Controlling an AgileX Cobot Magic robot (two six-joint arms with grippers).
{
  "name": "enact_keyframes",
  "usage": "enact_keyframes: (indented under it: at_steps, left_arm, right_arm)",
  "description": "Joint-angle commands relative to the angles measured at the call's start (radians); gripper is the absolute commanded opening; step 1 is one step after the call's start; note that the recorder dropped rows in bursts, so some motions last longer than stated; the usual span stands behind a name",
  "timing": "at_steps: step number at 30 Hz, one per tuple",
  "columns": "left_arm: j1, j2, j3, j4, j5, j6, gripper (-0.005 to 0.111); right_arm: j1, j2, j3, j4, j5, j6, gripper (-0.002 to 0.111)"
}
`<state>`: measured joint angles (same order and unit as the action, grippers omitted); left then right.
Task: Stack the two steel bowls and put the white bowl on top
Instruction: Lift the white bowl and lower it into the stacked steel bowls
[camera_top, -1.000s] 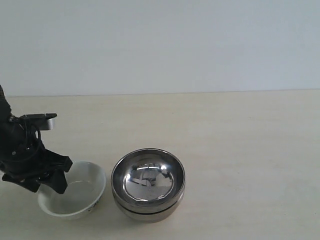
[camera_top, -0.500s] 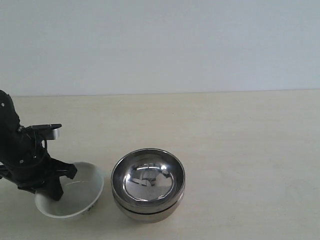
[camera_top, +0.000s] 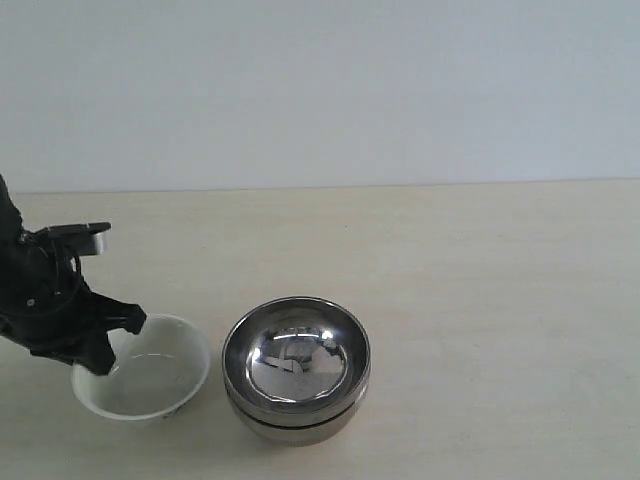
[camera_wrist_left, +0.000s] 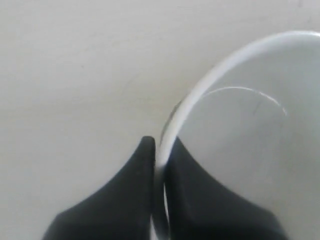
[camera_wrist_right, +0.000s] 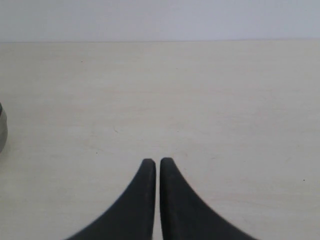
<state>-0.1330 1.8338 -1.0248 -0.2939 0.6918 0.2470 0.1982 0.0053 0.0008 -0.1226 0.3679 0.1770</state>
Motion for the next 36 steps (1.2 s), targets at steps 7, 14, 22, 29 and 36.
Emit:
enact_keyframes:
  at_steps: [7, 14, 22, 29, 36]
  left_arm:
    - [0.023, -0.286, -0.106, -0.087, 0.181, 0.012, 0.004]
    - [0.019, -0.327, -0.186, -0.335, 0.259, 0.14, 0.004]
    - [0.019, -0.327, -0.186, -0.363, 0.29, 0.158, 0.004]
    - [0.019, -0.327, -0.186, -0.462, 0.303, 0.252, 0.004]
    - [-0.03, -0.317, -0.186, -0.481, 0.293, 0.269, 0.004]
  right_arm:
    - [-0.008, -0.005, -0.001, -0.007, -0.005, 0.0, 0.0]
    - [-0.008, -0.005, -0.001, -0.007, -0.007, 0.0, 0.0]
    - [-0.008, -0.005, -0.001, -0.007, -0.007, 0.0, 0.0]
    - [-0.008, -0.005, -0.001, -0.007, -0.007, 0.0, 0.0]
    - [-0.008, -0.005, -0.001, -0.007, -0.007, 0.0, 0.0]
